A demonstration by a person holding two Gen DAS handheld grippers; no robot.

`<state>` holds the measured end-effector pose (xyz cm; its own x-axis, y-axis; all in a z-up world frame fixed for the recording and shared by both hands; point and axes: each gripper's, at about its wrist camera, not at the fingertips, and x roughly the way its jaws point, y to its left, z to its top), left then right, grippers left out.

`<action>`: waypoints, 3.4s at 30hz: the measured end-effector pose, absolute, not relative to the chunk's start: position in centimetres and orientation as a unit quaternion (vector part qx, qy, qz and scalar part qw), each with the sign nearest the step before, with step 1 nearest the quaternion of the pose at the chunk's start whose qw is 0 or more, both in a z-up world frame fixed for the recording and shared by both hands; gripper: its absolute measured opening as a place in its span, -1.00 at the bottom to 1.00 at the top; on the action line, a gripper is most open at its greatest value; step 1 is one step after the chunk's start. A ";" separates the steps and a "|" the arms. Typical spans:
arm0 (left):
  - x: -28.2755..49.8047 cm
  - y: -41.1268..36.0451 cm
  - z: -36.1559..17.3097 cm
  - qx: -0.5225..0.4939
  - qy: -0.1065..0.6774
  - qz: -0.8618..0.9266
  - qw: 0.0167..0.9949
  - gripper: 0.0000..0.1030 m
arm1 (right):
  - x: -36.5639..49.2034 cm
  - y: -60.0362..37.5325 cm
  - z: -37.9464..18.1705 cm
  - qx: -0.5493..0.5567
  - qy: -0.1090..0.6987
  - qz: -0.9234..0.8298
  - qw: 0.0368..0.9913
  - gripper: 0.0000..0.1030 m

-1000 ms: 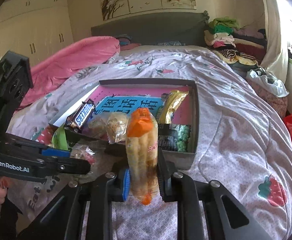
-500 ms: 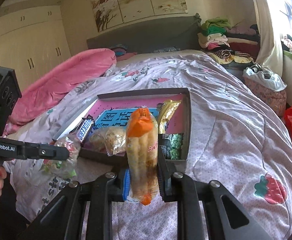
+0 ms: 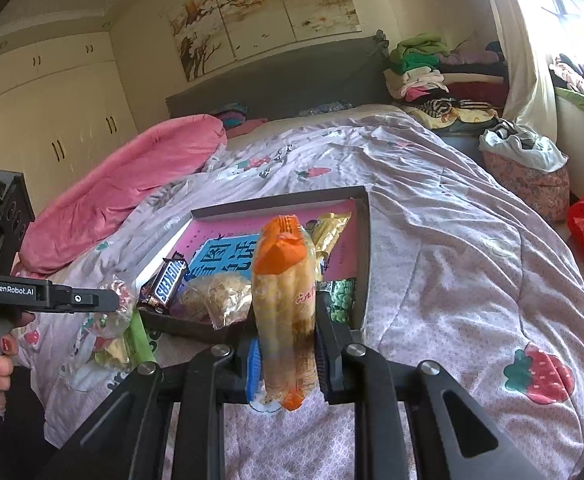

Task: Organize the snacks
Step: 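Lift the wrapped cake with the left gripper while the right gripper lifts the bread bag, then lower the cake into the tray and open the left gripper while the right gripper releases the bread bag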

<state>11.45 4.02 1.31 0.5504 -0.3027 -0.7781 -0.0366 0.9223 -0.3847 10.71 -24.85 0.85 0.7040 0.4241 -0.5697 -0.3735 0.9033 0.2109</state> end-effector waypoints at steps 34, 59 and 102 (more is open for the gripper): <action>12.2 8.5 1.9 -0.165 0.423 0.011 0.891 -0.30 | 11.2 -24.5 2.4 0.063 0.291 0.230 0.926 -0.56; 15.2 7.5 -0.3 -0.081 0.439 0.037 0.894 -0.30 | 13.8 -23.0 1.0 0.062 0.310 0.243 0.917 -0.56; 16.2 6.1 -0.9 -0.068 0.449 0.023 0.891 -0.29 | 16.0 -21.3 -1.7 0.050 0.359 0.242 0.900 -0.53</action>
